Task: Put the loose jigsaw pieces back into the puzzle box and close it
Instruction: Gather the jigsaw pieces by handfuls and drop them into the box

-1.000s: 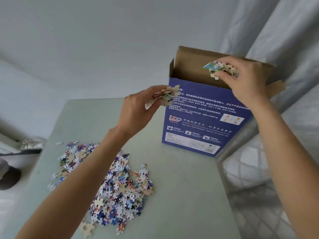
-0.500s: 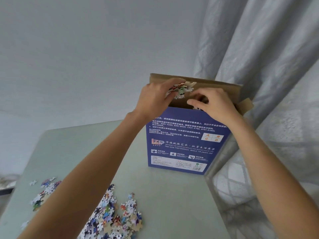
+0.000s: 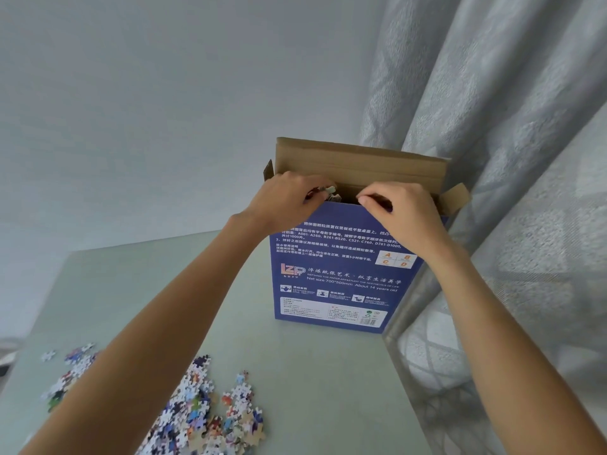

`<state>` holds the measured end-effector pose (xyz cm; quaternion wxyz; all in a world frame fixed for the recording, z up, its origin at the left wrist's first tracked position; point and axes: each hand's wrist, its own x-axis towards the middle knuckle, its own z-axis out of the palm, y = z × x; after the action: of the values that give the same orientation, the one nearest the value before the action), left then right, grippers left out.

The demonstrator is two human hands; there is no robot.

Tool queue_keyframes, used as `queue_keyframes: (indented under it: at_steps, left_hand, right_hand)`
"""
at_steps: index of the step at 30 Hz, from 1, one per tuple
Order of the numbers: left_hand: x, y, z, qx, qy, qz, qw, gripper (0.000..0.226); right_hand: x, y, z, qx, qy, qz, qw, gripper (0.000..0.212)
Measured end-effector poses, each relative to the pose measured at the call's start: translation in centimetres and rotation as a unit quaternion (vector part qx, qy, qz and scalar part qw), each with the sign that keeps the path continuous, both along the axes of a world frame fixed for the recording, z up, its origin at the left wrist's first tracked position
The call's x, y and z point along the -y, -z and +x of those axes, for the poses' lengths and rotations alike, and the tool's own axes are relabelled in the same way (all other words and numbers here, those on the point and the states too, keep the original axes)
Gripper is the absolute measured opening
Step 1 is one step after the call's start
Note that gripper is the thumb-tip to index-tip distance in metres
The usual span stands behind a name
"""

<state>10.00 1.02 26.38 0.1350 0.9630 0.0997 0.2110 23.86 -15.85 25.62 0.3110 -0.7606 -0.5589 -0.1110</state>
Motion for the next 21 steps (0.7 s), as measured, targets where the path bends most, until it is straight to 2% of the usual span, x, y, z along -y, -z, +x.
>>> queue_keyframes:
  at_steps: [7,10,12,16,19,21]
  left_hand:
    - [0.0,-0.2,-0.9,0.070,0.030,-0.066,0.995,0.020]
    - [0.1,0.2,-1.1,0.090,0.030,-0.035,0.995,0.011]
    - [0.4,0.4,-1.6,0.119,0.029,0.007,0.992,0.013]
    - [1.6,1.4,-4.4,0.225,0.027,0.113,0.967,0.015]
    - [2.8,4.0,-9.0,0.274,0.012,0.110,0.955,0.019]
    - [3.7,7.1,-13.0,0.265,-0.036,0.064,0.961,0.020]
  right_hand:
    - [0.3,-0.2,-0.8,0.007,-0.003,0.037,0.999,0.012]
    - [0.3,-0.5,-1.5,0.049,-0.001,0.070,0.996,0.013]
    - [0.3,-0.6,-2.3,0.089,0.002,0.096,0.991,0.014]
    - [0.3,0.1,-4.9,0.179,-0.005,0.168,0.969,0.017]
    - [0.2,2.9,-8.6,0.186,-0.046,0.194,0.962,0.017]
    - [0.1,6.5,-11.7,0.157,-0.088,0.160,0.970,0.016]
